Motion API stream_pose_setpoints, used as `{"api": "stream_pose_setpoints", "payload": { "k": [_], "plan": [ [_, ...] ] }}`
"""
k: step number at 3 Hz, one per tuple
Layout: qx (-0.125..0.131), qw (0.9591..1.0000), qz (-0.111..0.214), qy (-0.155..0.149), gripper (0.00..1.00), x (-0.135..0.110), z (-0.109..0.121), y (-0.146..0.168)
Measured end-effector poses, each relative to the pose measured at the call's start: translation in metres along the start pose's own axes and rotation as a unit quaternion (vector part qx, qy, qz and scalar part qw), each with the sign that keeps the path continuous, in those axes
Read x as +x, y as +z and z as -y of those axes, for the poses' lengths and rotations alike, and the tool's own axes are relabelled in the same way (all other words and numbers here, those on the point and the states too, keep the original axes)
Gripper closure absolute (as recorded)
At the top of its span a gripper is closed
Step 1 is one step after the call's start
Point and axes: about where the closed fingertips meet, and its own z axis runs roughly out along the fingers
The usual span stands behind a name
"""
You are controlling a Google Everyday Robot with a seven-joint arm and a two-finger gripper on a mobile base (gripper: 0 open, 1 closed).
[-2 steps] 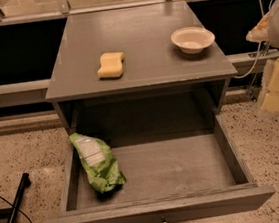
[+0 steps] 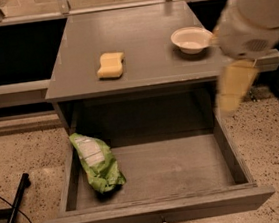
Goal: Pick green rice chip bag from top drawer and place on counter
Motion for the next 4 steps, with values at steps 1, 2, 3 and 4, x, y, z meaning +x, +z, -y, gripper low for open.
{"api": "stream_pose_setpoints", "payload": {
  "k": [1,2,3,4],
  "plan": [
    [0.000,0.9902,-0.008,-0.139,0.00,-0.115,0.007,0.079],
    [0.008,0.9707,0.025,-0.239,0.00,-0.185,0.000,0.123],
    [0.012,0.9643,0.037,-0.262,0.00,-0.193,-0.001,0.125],
    [-0.009,0.9539,0.050,-0.296,0.00,-0.207,0.000,0.153]
  ]
}}
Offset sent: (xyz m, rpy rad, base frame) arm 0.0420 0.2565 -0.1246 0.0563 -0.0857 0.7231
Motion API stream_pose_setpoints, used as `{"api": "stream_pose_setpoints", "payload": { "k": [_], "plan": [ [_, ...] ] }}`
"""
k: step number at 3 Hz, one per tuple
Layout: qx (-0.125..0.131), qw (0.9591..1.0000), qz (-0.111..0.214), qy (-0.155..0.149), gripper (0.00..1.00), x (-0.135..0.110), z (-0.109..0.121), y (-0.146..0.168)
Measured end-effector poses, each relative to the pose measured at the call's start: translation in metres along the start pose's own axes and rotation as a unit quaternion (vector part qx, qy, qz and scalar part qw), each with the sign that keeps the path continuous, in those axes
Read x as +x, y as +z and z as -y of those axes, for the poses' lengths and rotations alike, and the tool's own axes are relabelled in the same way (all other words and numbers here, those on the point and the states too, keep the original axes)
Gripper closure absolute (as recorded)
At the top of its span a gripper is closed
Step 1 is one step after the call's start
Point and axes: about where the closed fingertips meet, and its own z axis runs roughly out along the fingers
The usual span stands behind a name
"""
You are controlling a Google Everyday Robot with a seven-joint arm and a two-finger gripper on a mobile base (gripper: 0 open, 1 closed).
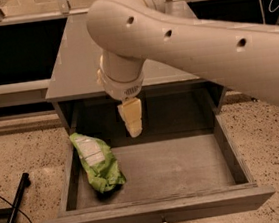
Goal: Pick green rice chip bag from top drawer and place on counter
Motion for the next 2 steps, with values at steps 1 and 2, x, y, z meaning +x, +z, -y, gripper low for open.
{"api": "stream_pose_setpoints", "payload": {
  "k": [1,2],
  "plan": [
    [0.012,0.9945,0.032,-0.099,0.00,-0.030,0.006,0.044],
    [0.022,0.9776,0.073,-0.196,0.00,-0.066,0.003,0.082]
  ]
}}
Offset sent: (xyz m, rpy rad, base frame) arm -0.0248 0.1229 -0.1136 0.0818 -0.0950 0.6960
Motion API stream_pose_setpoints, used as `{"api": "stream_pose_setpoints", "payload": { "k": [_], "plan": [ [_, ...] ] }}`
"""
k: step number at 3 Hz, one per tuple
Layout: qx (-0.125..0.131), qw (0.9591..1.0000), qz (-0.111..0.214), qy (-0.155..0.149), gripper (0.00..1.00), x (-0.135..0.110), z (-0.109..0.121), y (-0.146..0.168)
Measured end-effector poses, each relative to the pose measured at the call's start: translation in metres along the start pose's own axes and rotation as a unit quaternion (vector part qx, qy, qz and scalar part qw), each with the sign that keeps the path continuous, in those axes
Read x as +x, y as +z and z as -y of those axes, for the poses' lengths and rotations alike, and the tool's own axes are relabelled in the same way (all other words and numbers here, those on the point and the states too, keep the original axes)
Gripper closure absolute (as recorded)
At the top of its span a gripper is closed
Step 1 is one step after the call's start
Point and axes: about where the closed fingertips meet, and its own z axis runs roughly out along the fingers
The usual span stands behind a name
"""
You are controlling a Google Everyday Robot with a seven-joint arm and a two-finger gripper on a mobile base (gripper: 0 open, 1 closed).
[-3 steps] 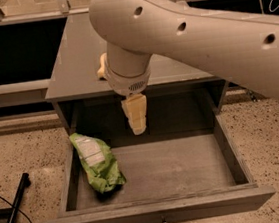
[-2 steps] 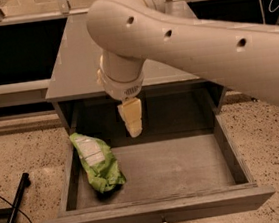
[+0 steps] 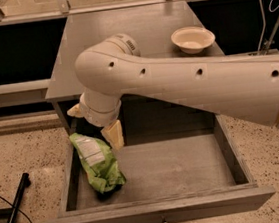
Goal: Pick green rice chip bag from top drawer and place on counter
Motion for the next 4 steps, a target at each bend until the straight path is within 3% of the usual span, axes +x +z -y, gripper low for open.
{"api": "stream_pose_setpoints", "payload": {
  "k": [1,2,3,4],
  "plan": [
    [-0.014,0.9980,0.032,-0.053,0.00,-0.018,-0.001,0.040],
    [-0.041,0.9944,0.062,-0.075,0.00,-0.030,-0.017,0.081],
    [-0.076,0.9907,0.071,-0.088,0.16,-0.037,-0.033,0.112],
    [-0.092,0.9893,0.075,-0.085,0.39,-0.038,-0.042,0.122]
  ]
}}
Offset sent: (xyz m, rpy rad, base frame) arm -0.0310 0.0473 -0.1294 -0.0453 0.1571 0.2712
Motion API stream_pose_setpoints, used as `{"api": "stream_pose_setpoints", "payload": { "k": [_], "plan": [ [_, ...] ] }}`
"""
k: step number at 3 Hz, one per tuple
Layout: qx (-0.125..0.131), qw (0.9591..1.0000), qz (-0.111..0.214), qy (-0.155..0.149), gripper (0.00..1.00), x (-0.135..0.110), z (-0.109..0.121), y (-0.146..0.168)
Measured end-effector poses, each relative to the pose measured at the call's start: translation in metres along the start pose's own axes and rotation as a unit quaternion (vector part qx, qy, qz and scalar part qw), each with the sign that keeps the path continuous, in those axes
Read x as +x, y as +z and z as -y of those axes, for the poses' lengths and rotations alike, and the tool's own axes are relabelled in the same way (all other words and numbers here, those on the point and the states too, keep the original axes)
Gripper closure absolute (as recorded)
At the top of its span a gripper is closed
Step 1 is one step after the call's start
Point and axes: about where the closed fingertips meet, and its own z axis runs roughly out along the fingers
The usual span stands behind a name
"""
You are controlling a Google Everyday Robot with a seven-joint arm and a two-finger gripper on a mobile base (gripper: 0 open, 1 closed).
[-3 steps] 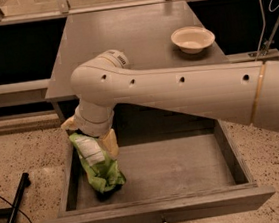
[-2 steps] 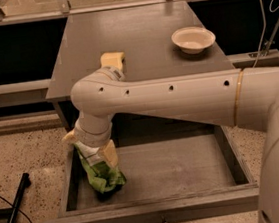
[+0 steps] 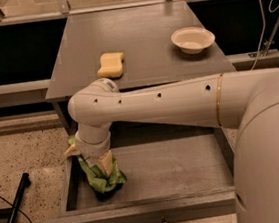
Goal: Pick green rice chip bag from top drawer and place on counter
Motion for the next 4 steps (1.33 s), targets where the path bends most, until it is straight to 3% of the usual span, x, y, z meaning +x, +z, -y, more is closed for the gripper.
{"api": "stream_pose_setpoints", "payload": {
  "k": [1,2,3,4],
  "plan": [
    [0.009,0.9999,0.009,0.000,0.70,-0.0026,0.0052,-0.0046],
    [0.018,0.9996,0.020,0.000,0.93,-0.0061,0.0091,-0.0061],
    [0.024,0.9993,0.028,0.000,1.00,-0.0087,0.0112,-0.0103],
    [0.024,0.9993,0.028,0.000,1.00,-0.0089,0.0116,-0.0119]
  ]
}}
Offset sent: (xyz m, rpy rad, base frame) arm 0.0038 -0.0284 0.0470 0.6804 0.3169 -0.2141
